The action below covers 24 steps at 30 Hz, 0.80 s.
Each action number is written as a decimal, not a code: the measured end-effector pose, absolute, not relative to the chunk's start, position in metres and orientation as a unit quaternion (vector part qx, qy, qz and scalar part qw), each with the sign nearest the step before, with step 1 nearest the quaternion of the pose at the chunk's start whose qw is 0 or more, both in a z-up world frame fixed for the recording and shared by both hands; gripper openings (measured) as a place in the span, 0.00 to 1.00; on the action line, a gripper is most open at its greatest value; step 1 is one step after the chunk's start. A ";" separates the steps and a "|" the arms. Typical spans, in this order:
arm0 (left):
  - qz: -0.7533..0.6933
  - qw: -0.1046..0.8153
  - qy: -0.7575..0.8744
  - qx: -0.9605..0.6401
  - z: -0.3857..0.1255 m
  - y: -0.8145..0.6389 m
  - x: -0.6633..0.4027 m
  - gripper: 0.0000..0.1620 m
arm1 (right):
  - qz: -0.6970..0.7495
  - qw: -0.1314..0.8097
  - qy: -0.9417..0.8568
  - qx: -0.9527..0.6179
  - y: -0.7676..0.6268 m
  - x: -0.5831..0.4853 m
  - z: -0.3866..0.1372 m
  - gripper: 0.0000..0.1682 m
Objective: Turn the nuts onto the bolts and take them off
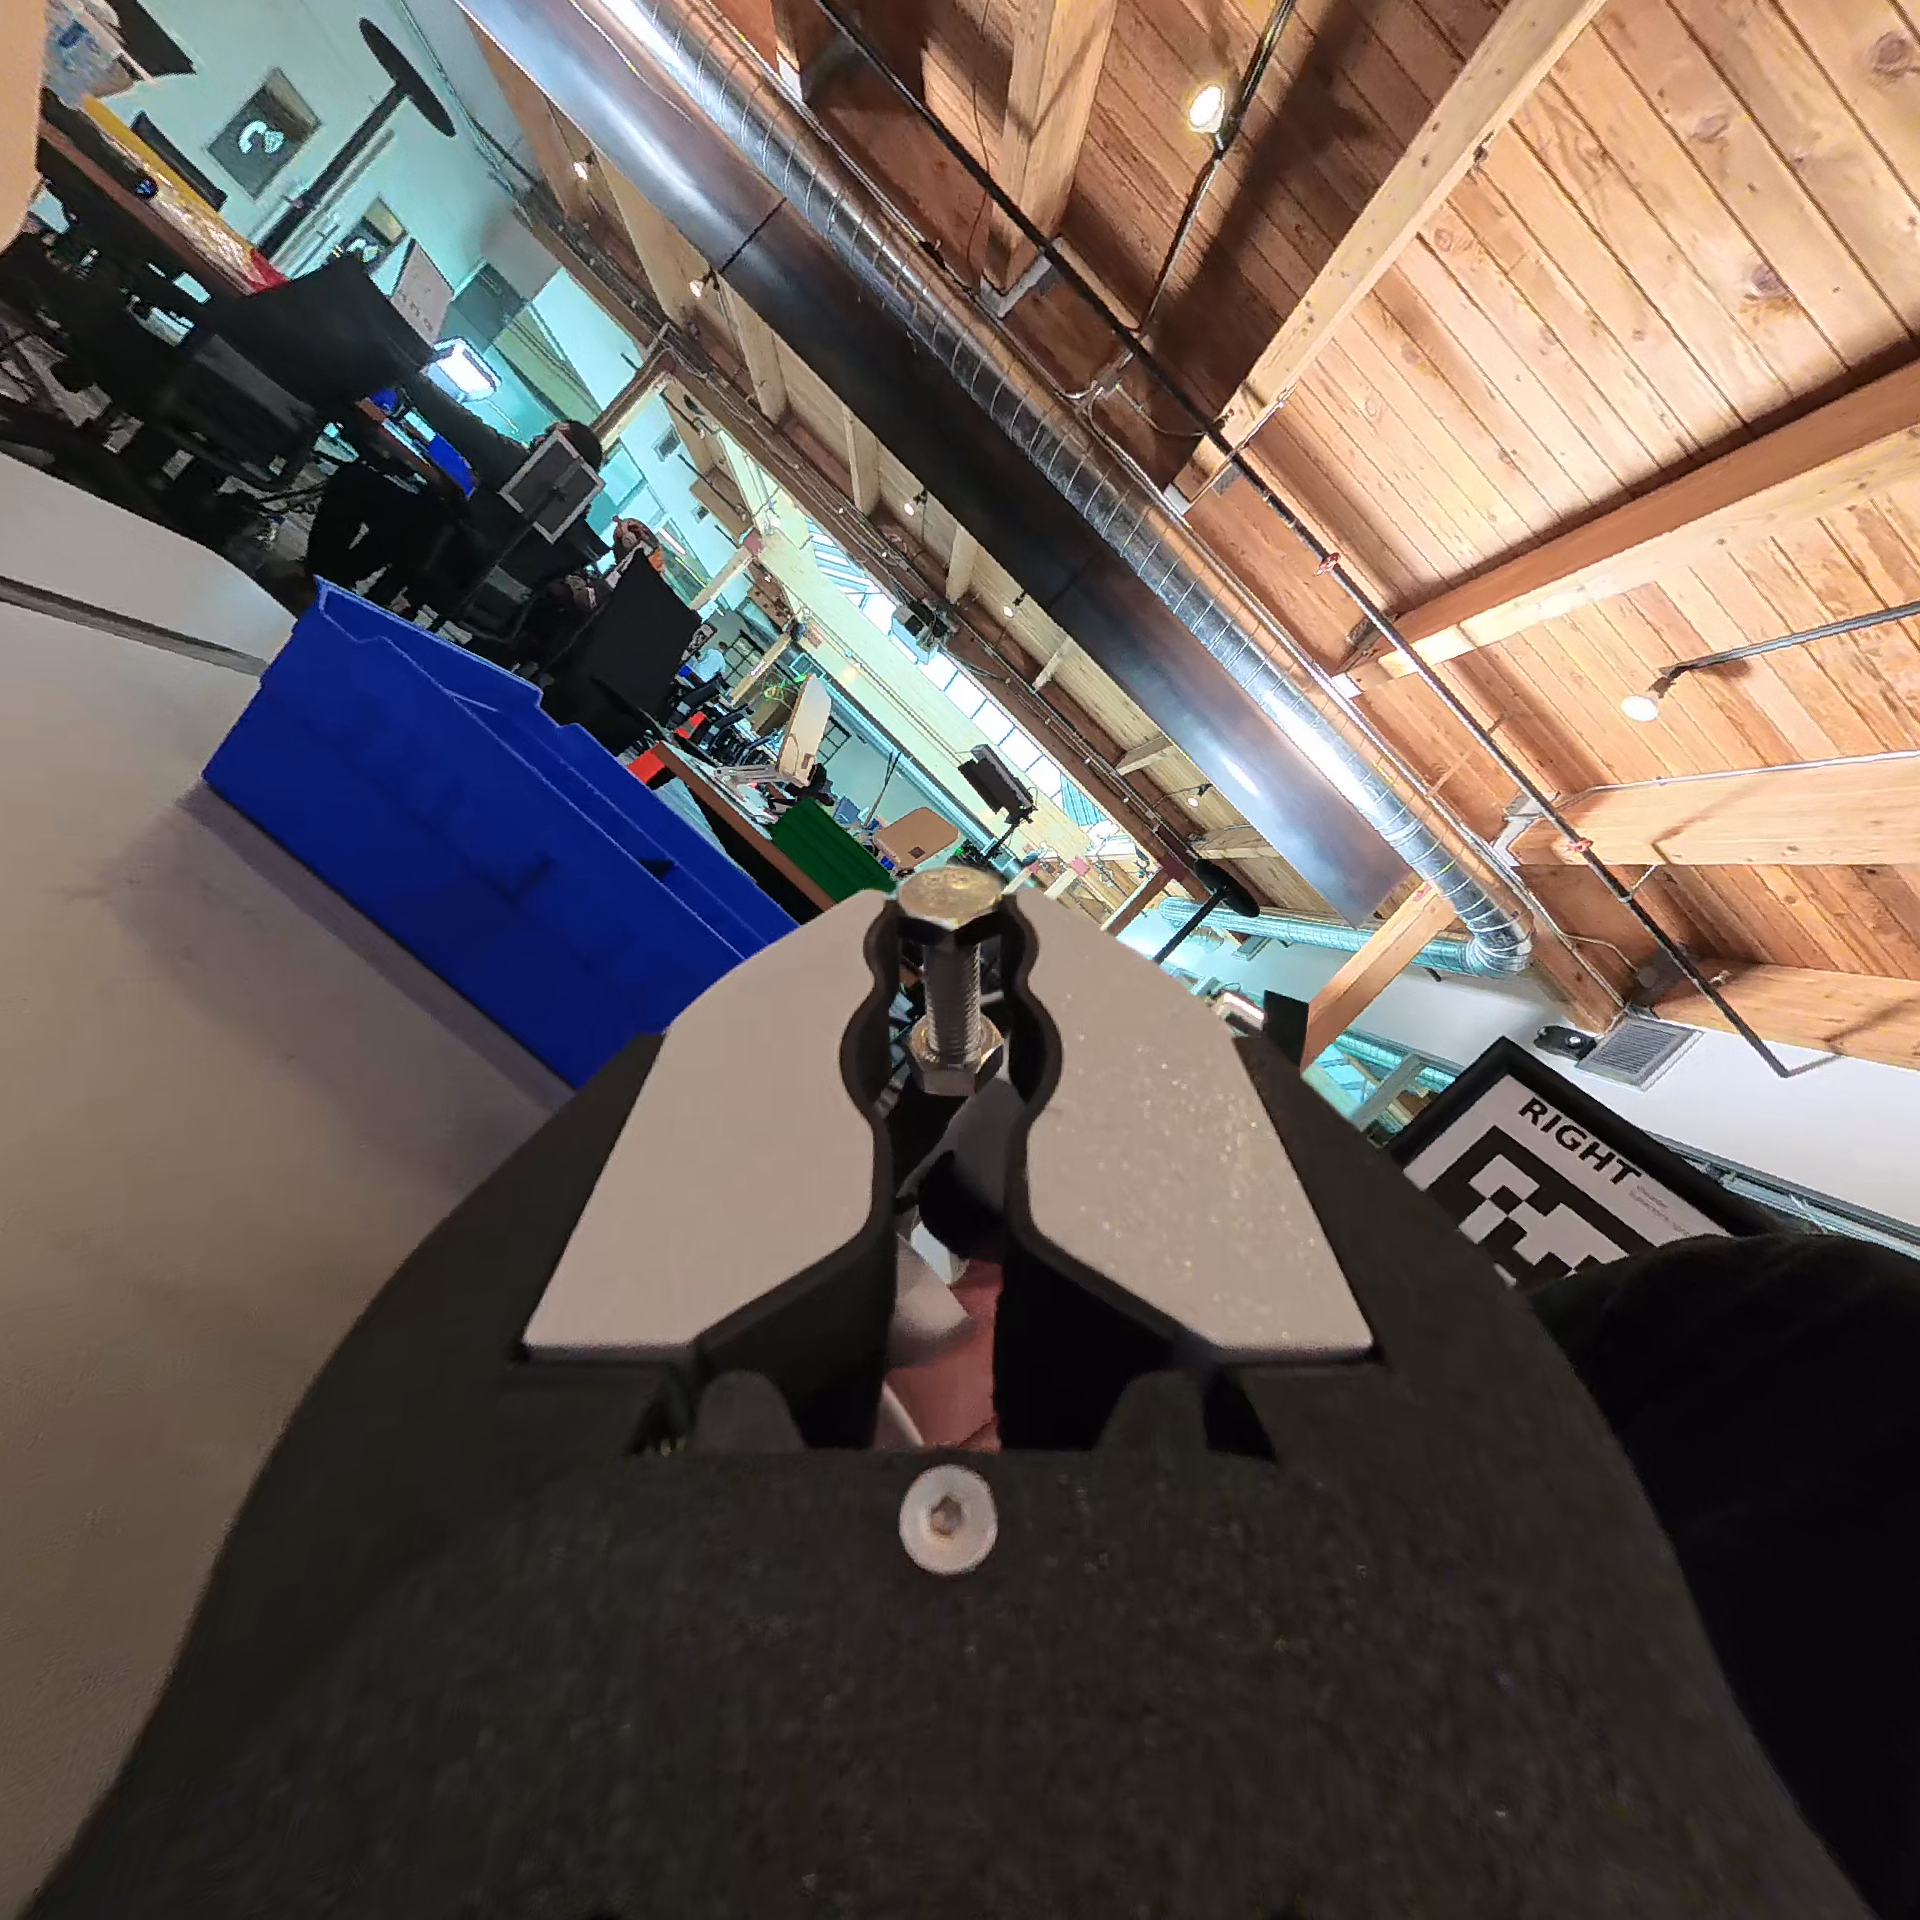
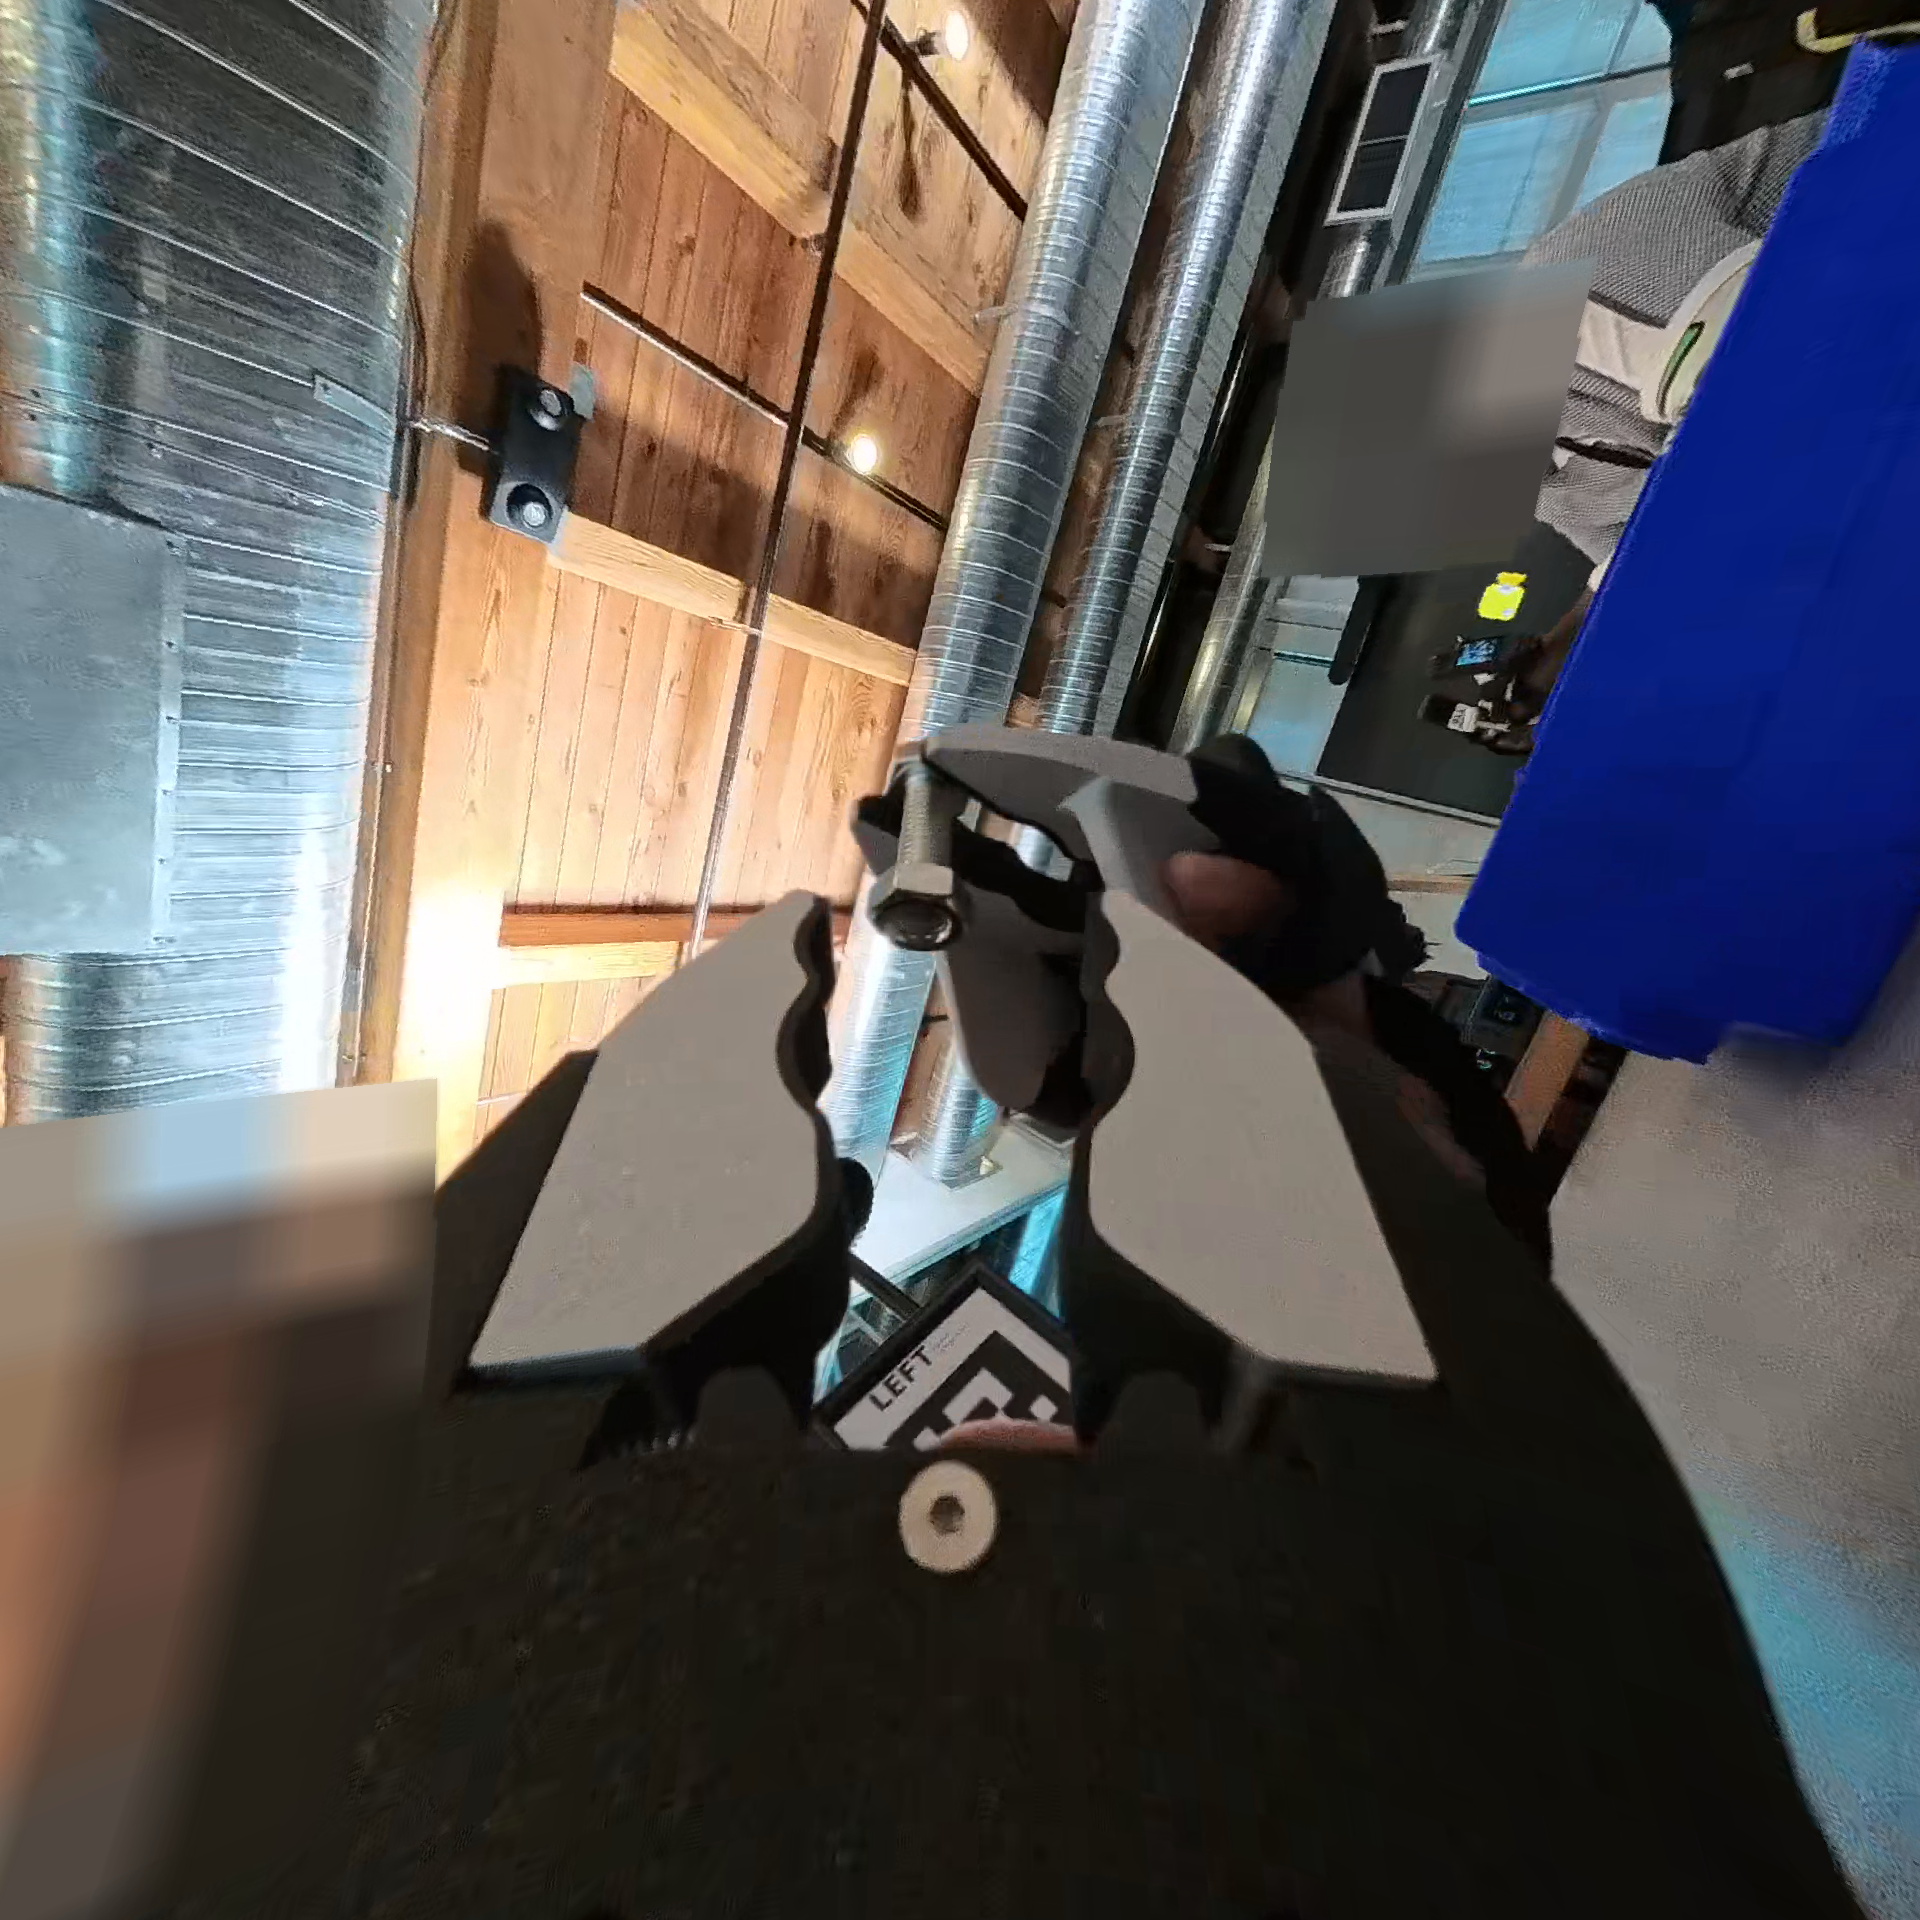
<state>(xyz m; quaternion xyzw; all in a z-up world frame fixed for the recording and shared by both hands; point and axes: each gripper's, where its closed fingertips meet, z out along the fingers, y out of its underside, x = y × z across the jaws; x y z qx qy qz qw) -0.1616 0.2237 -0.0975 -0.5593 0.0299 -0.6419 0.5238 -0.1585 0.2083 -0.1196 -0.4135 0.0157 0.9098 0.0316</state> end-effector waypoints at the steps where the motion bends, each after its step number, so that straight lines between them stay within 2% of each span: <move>1: -0.640 0.525 0.033 -0.560 -0.097 0.223 -0.161 0.10 | 0.912 0.029 0.011 -0.410 0.206 -0.159 -0.118 0.26; 4: -0.632 0.527 0.041 -0.566 -0.097 0.223 -0.159 0.10 | 0.914 0.027 0.008 -0.404 0.204 -0.159 -0.114 0.22; 6: -0.629 0.527 0.043 -0.569 -0.098 0.223 -0.158 0.10 | 0.917 0.033 0.004 -0.398 0.203 -0.157 -0.112 0.11; 11: -0.630 0.523 0.039 -0.573 -0.100 0.224 -0.157 0.10 | 0.900 0.082 -0.033 -0.428 0.204 -0.156 -0.115 0.11; 14: -0.630 0.517 0.032 -0.579 -0.100 0.225 -0.156 0.10 | 0.857 0.188 -0.101 -0.468 0.204 -0.156 -0.116 0.11; 17: -0.629 0.508 0.024 -0.588 -0.101 0.226 -0.155 0.10 | 0.739 0.362 -0.227 -0.520 0.206 -0.157 -0.120 0.11; 21: -0.634 0.495 0.006 -0.595 -0.103 0.228 -0.155 0.10 | 0.474 0.572 -0.388 -0.545 0.217 -0.155 -0.126 0.11; 24: -0.646 0.475 -0.020 -0.597 -0.110 0.232 -0.157 0.10 | 0.254 0.666 -0.469 -0.522 0.225 -0.151 -0.128 0.11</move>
